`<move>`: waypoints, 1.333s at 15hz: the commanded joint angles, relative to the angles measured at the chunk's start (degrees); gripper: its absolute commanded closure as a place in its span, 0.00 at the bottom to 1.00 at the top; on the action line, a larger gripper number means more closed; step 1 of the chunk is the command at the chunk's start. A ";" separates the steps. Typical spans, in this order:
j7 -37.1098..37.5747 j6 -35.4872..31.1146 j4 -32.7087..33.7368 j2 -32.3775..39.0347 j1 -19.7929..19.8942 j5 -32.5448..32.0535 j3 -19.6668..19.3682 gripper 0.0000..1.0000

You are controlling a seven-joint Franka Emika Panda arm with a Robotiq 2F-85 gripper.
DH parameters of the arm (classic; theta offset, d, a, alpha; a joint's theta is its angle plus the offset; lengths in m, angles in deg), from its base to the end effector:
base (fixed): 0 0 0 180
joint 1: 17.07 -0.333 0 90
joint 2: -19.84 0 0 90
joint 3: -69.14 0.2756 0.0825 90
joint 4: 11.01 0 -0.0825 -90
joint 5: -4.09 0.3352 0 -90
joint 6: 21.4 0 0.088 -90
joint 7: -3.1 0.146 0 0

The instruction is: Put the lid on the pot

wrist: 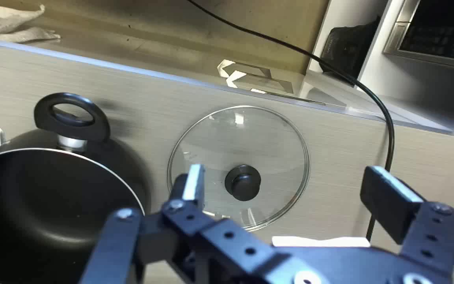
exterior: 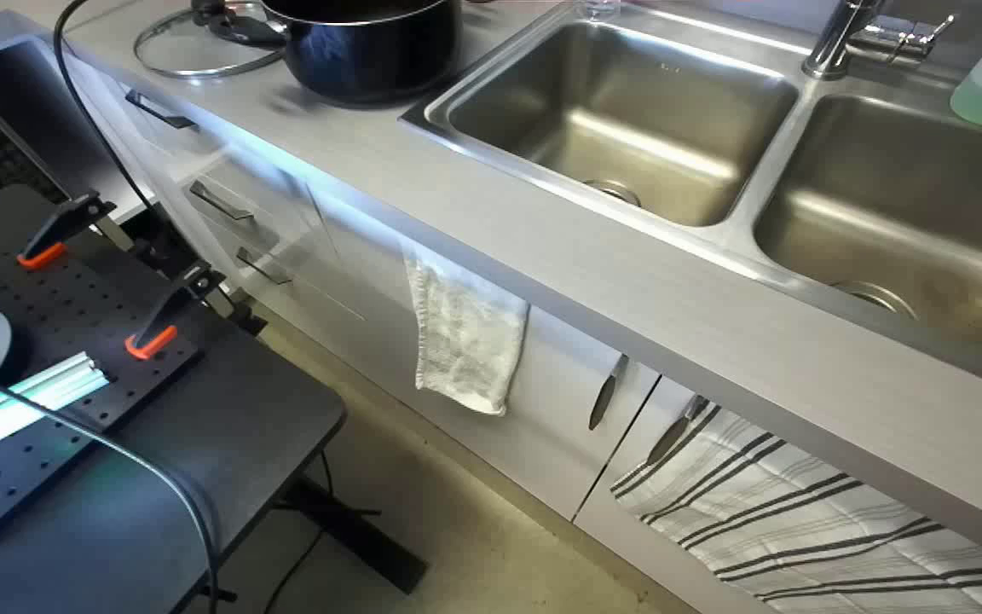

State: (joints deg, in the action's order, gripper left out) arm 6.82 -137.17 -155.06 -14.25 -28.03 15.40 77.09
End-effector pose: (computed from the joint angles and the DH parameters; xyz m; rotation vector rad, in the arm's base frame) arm 0.3358 0.1336 0.4326 -3.0078 -0.2534 -0.1186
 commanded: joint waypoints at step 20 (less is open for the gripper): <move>7.90 -20.37 -2.17 11.42 3.38 -11.90 7.53 0.00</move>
State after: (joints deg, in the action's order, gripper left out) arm 10.97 -152.32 -157.29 -7.36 -26.23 8.20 82.02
